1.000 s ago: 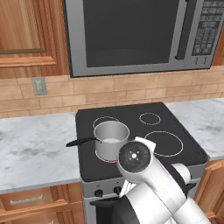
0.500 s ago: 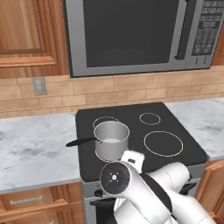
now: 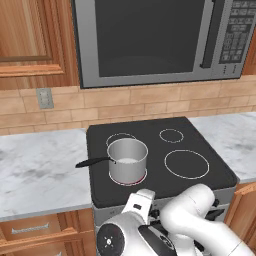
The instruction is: Turn off the front left burner of the stove.
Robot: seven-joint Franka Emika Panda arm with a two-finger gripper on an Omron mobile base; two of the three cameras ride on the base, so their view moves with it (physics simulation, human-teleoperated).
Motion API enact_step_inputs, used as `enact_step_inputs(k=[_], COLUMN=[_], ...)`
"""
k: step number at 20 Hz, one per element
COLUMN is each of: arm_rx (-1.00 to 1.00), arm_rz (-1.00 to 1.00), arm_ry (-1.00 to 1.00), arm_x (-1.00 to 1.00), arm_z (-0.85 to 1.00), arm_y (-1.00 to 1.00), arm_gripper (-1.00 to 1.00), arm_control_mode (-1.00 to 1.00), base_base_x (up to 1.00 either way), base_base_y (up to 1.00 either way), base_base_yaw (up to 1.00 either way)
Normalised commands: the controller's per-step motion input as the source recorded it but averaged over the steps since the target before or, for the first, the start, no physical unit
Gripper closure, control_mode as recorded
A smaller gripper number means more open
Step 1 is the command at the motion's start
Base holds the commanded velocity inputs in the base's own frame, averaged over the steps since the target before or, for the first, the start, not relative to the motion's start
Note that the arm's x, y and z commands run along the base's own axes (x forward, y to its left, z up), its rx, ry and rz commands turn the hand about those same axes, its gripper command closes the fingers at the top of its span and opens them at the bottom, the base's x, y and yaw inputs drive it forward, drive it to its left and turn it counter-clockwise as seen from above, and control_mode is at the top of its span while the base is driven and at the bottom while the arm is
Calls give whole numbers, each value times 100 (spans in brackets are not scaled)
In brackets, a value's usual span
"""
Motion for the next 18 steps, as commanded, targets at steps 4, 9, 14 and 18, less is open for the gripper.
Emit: enact_step_inputs(k=[4, 9, 14, 18], arm_rx=[0, 0, 0, 0], arm_rz=[0, 0, 0, 0], arm_ry=[-17, -14, -9, -5], arm_x=[0, 9, 17, 16], arm_z=[-41, -43, -37, -29], arm_y=[-12, -8, 0, -1], arm_gripper=[-100, -100, -100, -100], arm_control_mode=[-100, -100, -100, -100], base_base_x=[0, 0, 0, 0], base_base_y=[0, 0, 0, 0], base_base_yaw=[0, 0, 0, 0])
